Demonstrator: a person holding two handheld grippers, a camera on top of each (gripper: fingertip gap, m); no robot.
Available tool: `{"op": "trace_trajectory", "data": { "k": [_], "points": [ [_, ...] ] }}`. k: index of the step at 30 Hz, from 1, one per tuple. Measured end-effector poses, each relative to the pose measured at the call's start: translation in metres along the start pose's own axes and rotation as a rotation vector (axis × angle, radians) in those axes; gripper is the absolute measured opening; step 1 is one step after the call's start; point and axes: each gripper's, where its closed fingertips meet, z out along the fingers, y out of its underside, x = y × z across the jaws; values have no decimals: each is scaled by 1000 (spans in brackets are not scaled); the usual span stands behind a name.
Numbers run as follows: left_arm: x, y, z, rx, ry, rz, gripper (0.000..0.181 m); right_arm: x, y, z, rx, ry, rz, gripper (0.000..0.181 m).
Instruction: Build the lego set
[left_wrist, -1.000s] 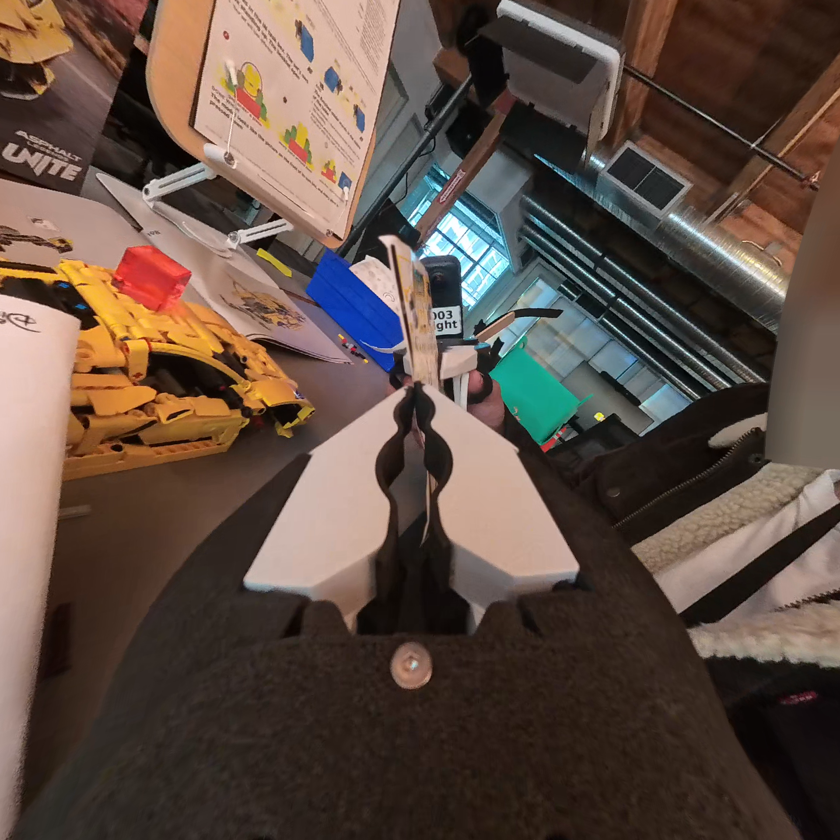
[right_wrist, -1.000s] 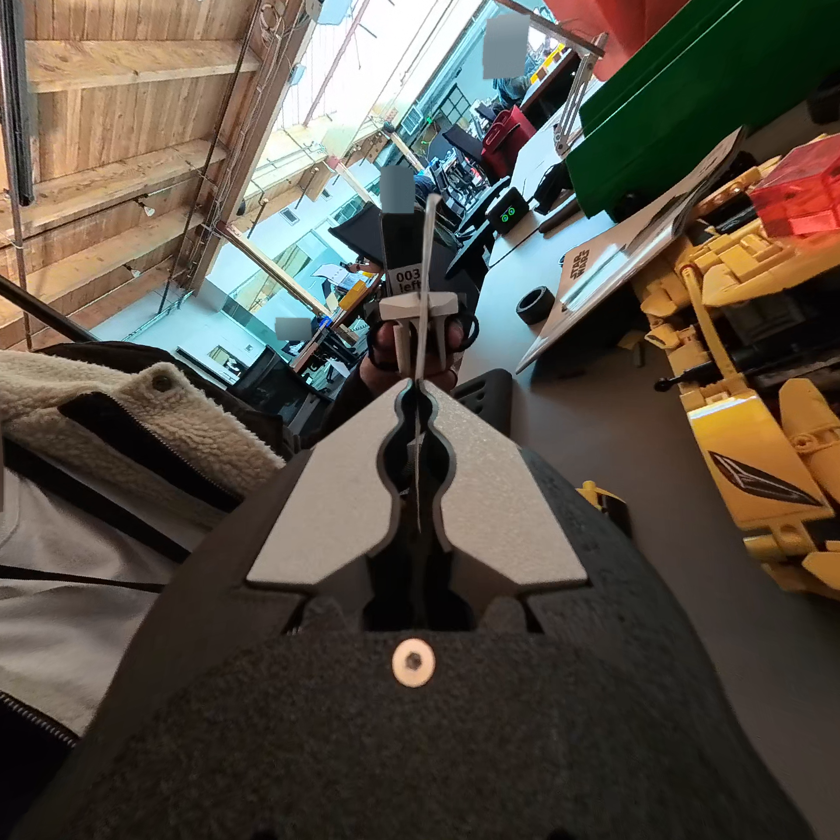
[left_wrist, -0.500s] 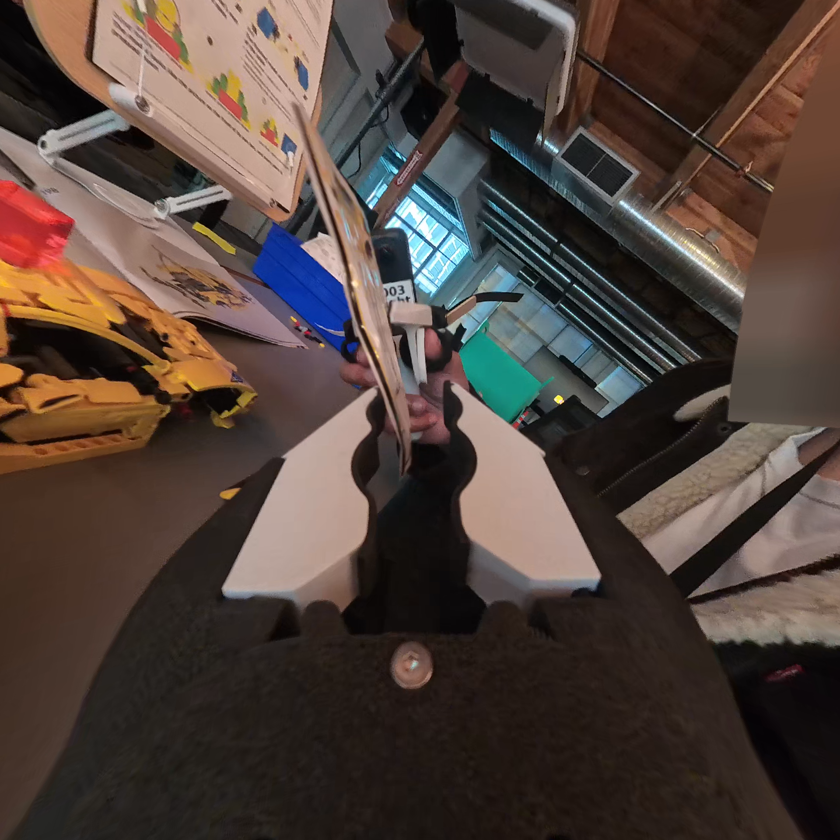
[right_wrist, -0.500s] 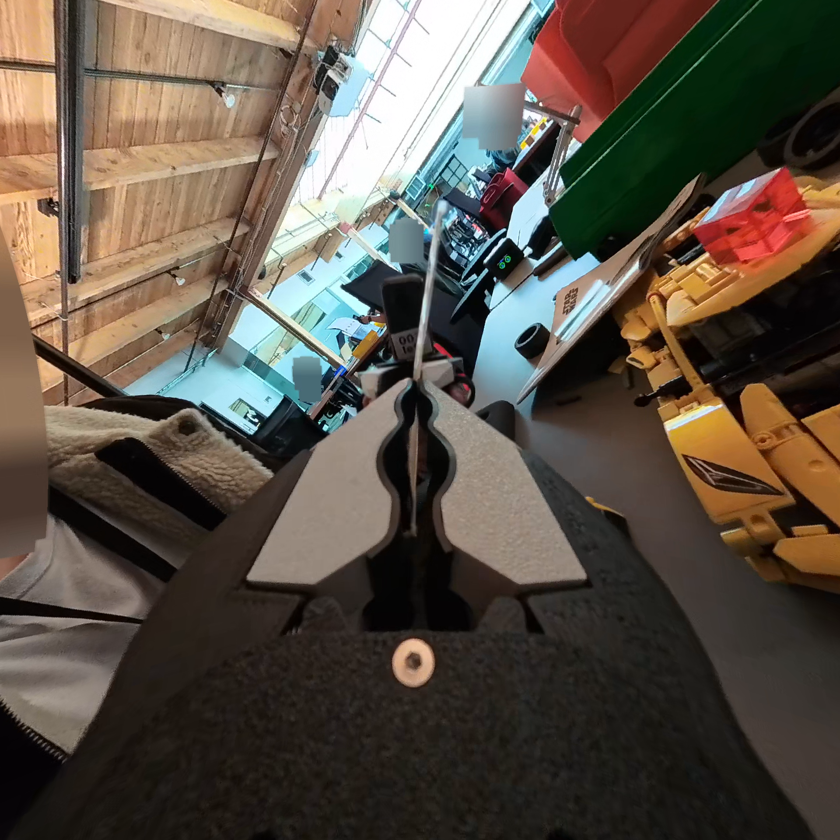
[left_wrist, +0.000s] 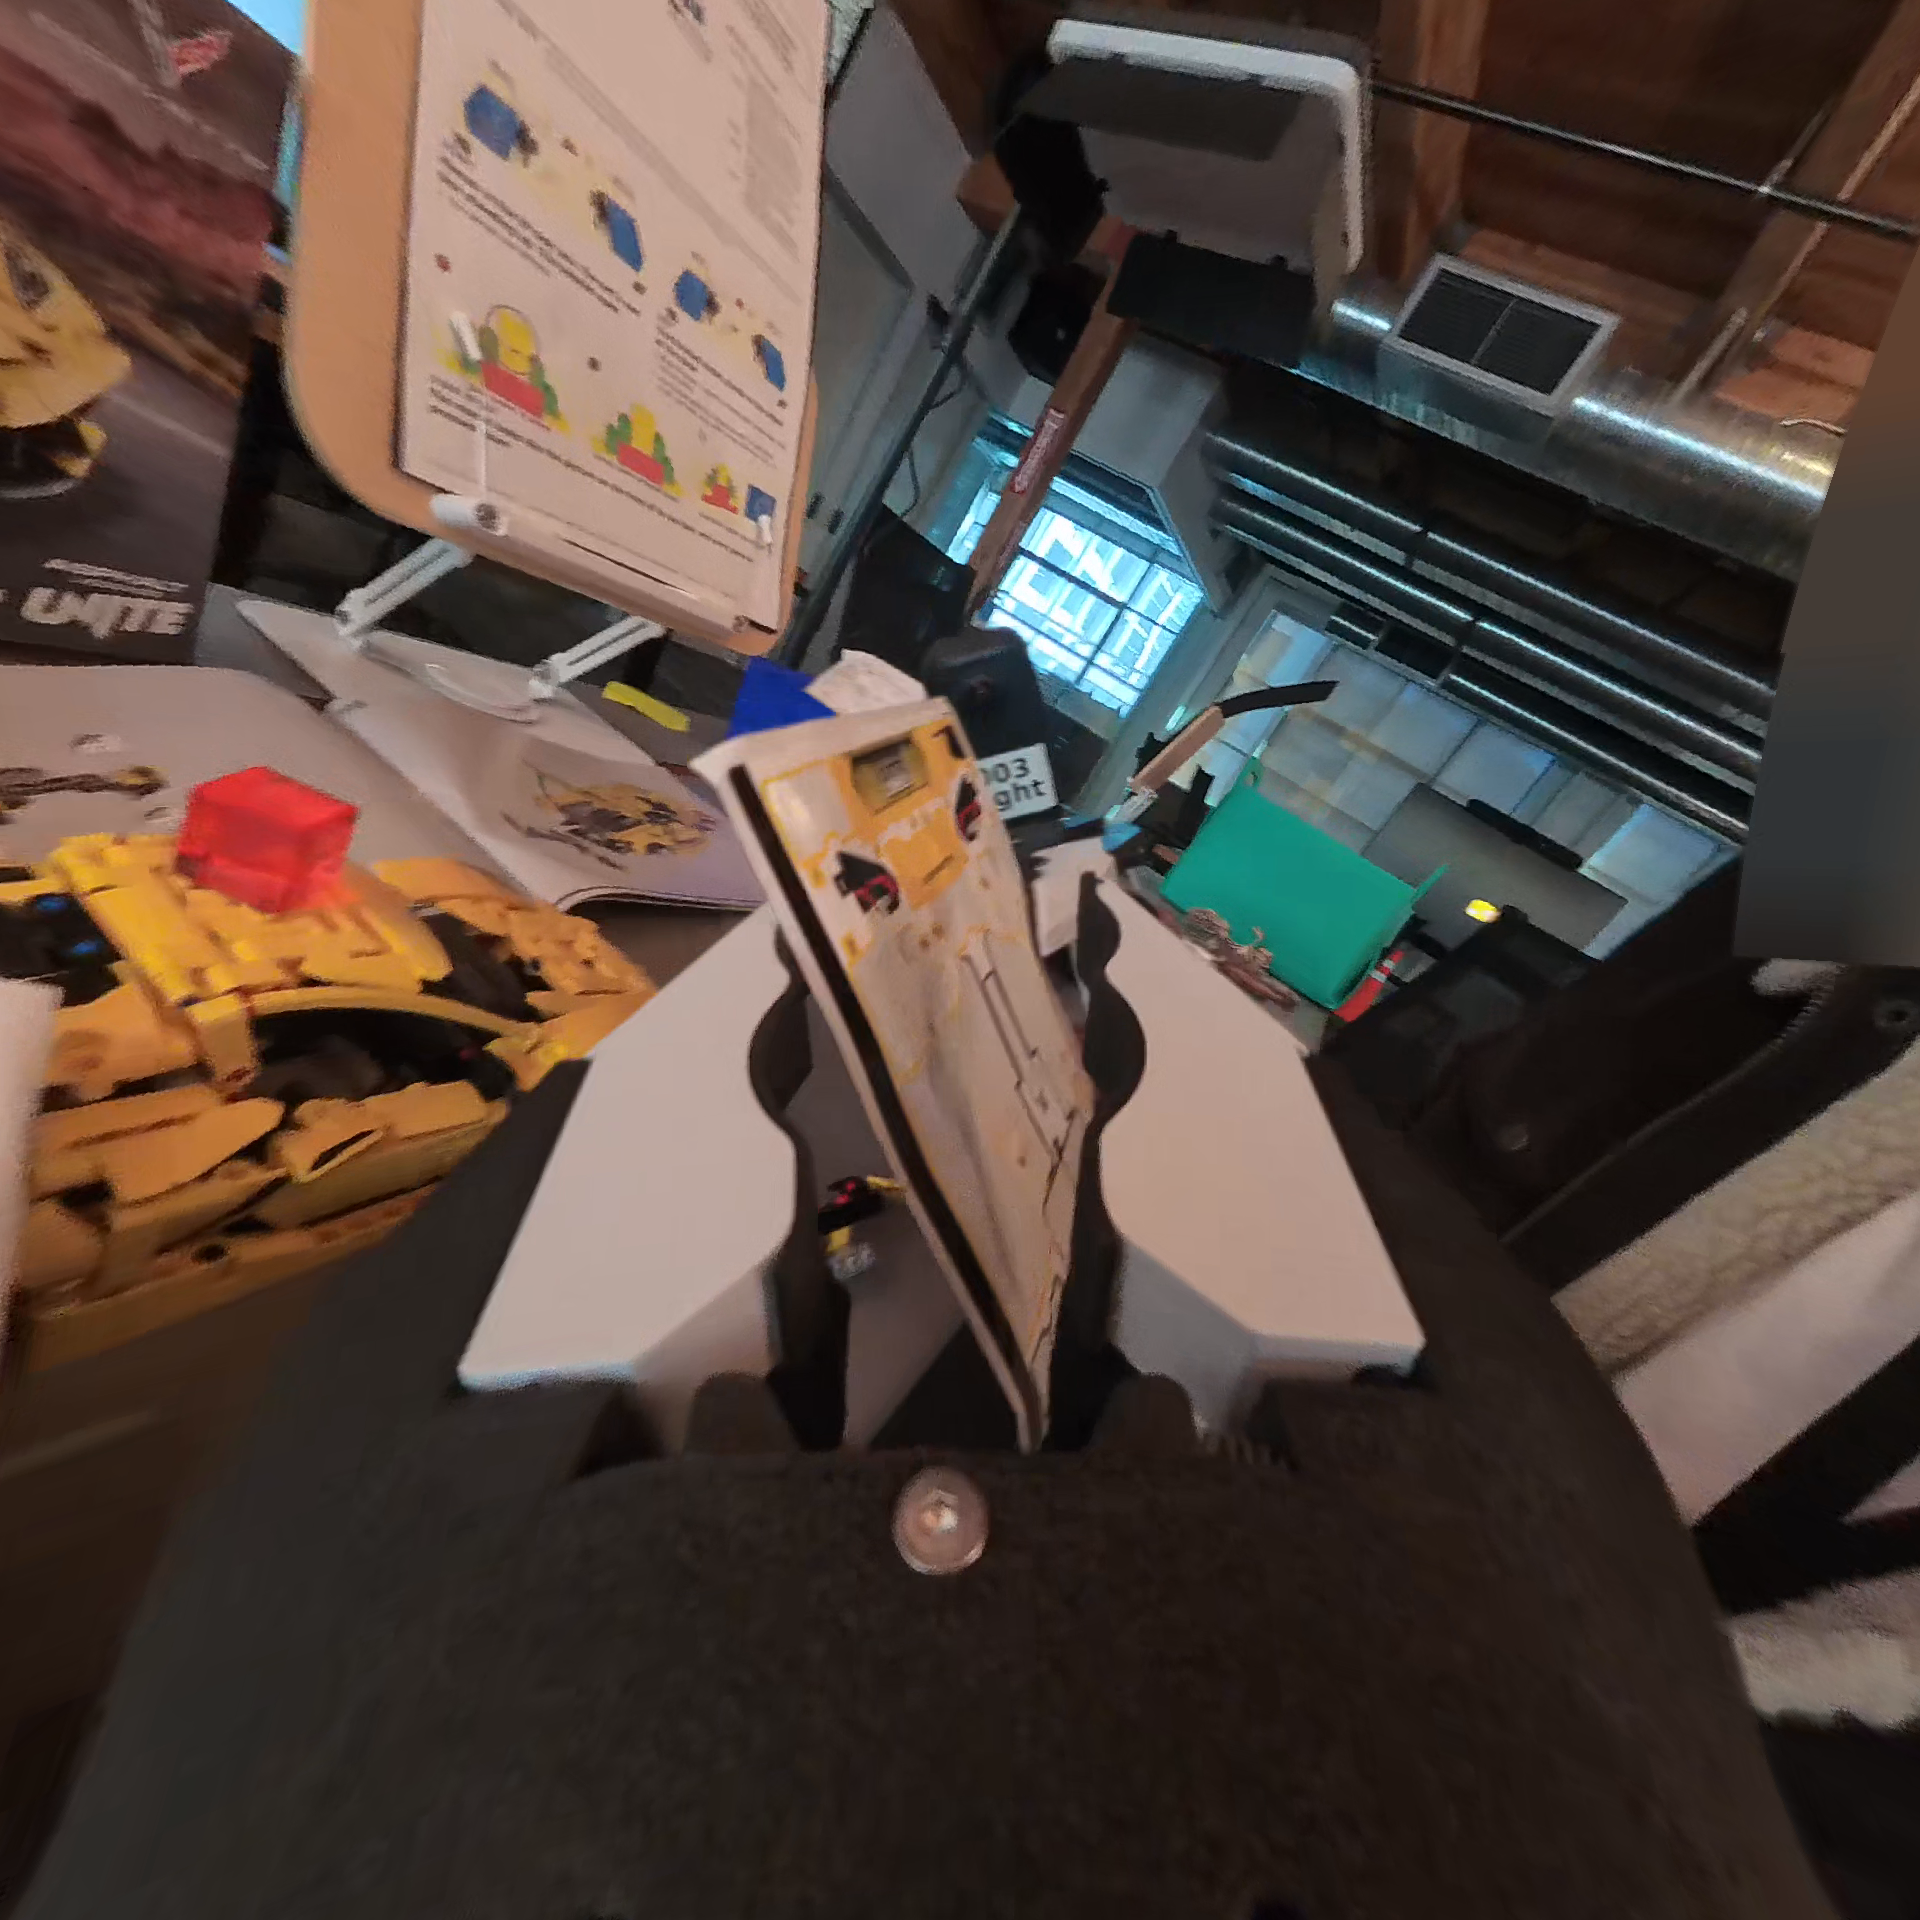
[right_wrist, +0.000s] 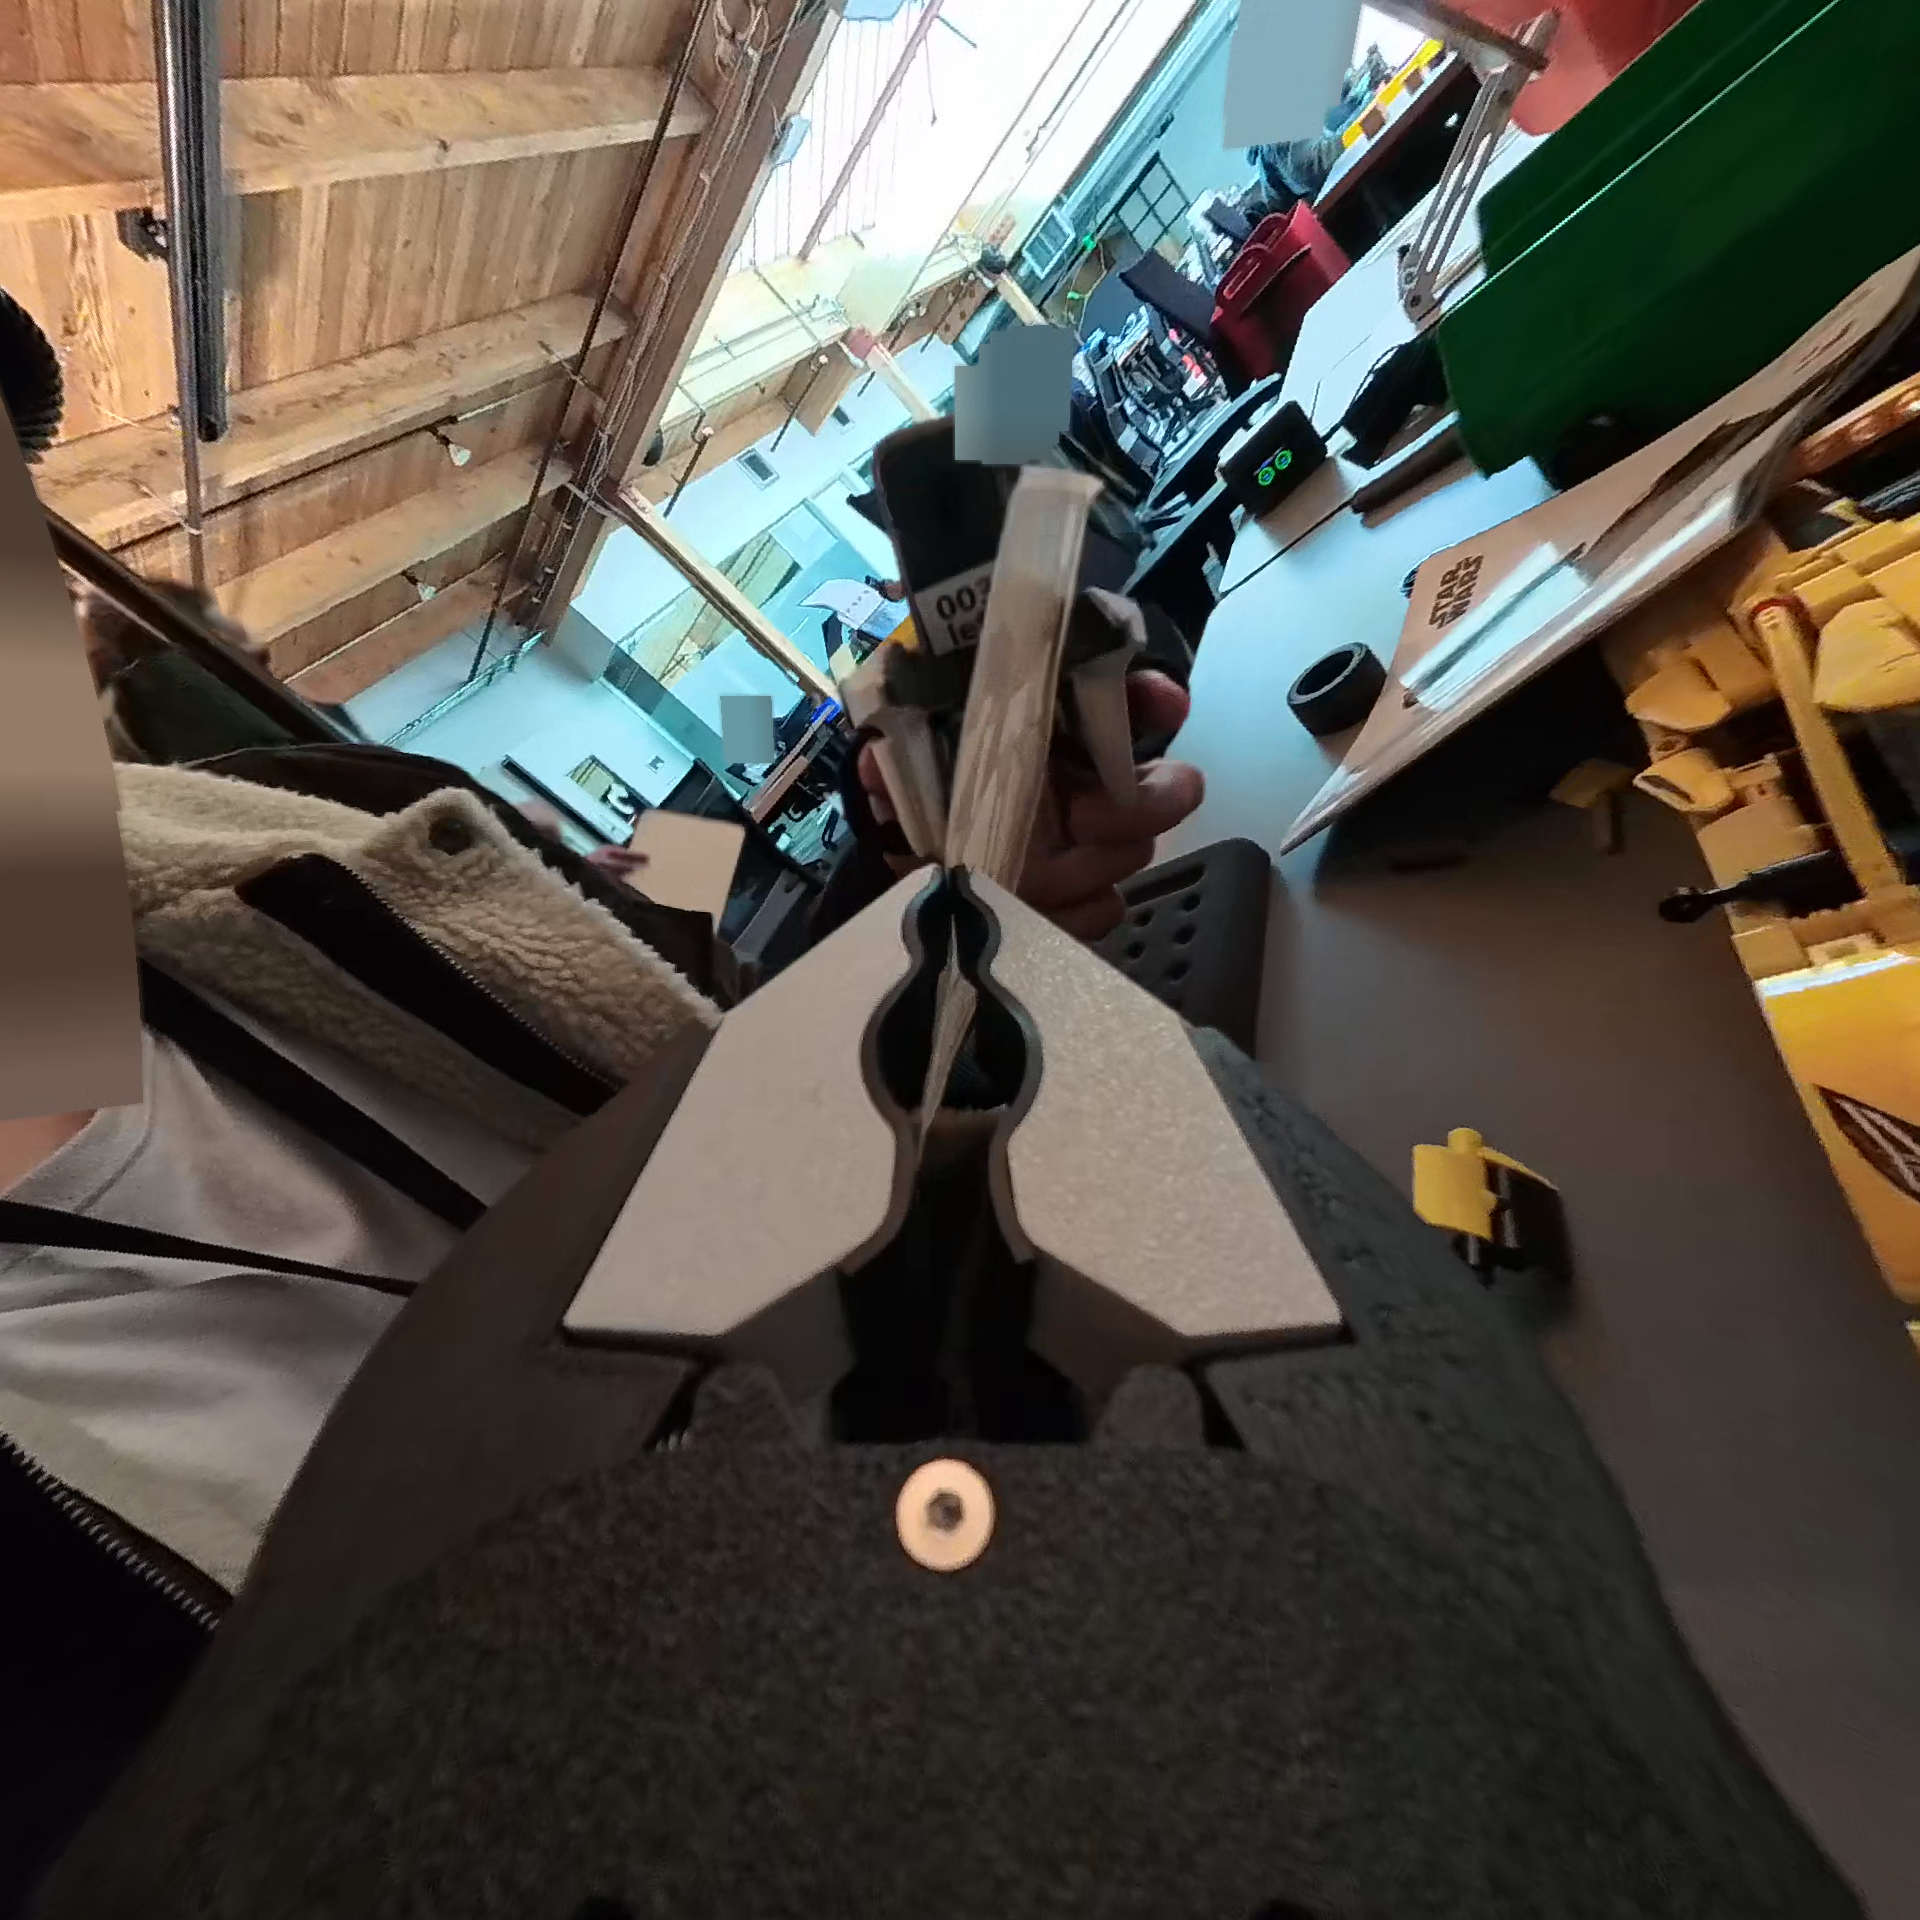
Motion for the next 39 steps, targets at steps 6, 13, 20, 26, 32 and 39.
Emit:
{"op": "trace_trajectory", "data": {
  "k": [6, 13, 20, 26, 32, 39],
  "points": [
    [11, -11, 15, 51, 82, -66, 45, -8, 14, 9, -78, -29, -24, 0],
    [12, 6, 25, -41, 82, -107, 9, -1, 15, 10, -85, 31, -54, 0],
    [10, 2, 23, -1, 63, -80, 0, 1, 15, 10, -92, 51, -60, 0],
    [4, -1, 17, -12, 23, -91, 0, 10, -7, 1, 4, 205, -210, 18],
    [-3, 6, 15, -55, -11, -79, 0, -18, -27, 8, 39, 477, -776, 60],
    [30, 14, 26, -82, 162, -2, 0, -7, -1, 28, -82, 471, -775, 65]
  ]
}}
